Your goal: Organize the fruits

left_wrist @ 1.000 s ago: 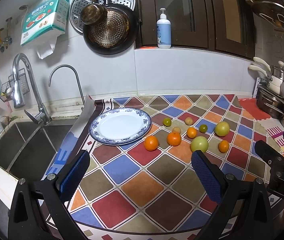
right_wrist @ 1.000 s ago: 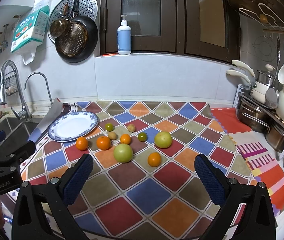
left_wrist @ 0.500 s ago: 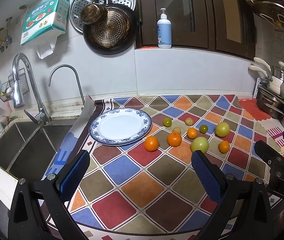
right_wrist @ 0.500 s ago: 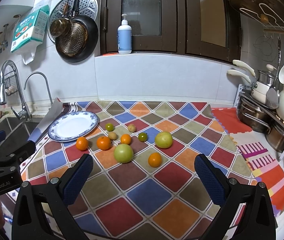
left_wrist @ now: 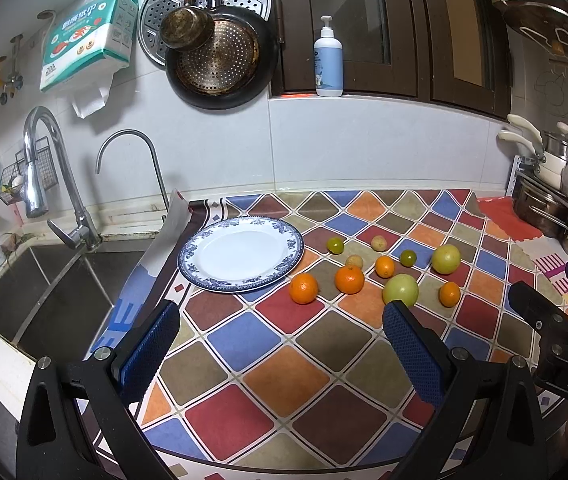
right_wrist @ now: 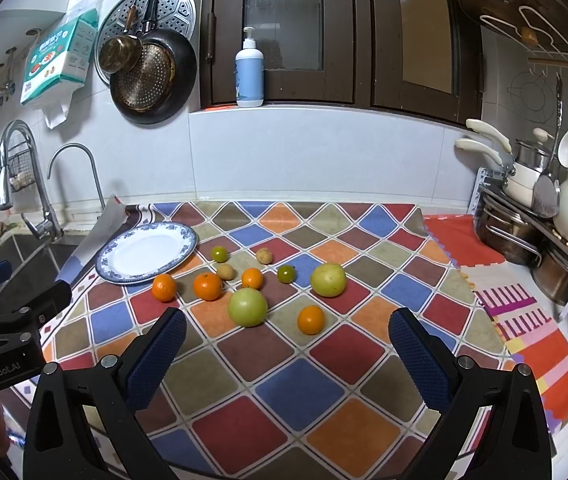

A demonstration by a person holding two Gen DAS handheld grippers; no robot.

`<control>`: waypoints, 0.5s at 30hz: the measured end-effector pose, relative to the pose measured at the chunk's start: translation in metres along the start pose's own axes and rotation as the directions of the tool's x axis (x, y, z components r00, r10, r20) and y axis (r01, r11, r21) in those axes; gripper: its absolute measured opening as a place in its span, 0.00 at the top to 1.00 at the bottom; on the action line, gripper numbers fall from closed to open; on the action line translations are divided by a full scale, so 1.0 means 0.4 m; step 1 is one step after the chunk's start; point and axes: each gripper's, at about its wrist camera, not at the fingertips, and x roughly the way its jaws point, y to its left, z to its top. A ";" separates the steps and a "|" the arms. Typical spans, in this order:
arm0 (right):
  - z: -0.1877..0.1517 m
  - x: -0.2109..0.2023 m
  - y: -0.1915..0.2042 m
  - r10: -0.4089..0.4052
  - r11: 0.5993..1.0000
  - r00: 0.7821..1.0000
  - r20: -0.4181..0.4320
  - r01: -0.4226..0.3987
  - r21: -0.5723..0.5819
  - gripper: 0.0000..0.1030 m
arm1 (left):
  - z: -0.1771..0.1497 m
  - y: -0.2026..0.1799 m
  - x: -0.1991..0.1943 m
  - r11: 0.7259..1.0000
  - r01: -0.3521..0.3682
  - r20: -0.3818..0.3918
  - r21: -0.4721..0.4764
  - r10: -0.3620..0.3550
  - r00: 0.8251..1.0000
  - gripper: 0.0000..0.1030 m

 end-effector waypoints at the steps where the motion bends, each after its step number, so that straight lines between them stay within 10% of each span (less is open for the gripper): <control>1: 0.000 0.000 0.000 0.000 1.000 1.000 0.000 0.000 0.000 0.01 | 0.001 -0.001 0.000 1.000 0.000 0.001 0.000 0.000 1.000 0.00; 15: -0.001 0.004 -0.001 0.000 1.000 1.000 -0.001 0.000 0.000 0.01 | 0.000 -0.001 0.000 1.000 0.000 0.000 0.000 0.000 1.000 0.00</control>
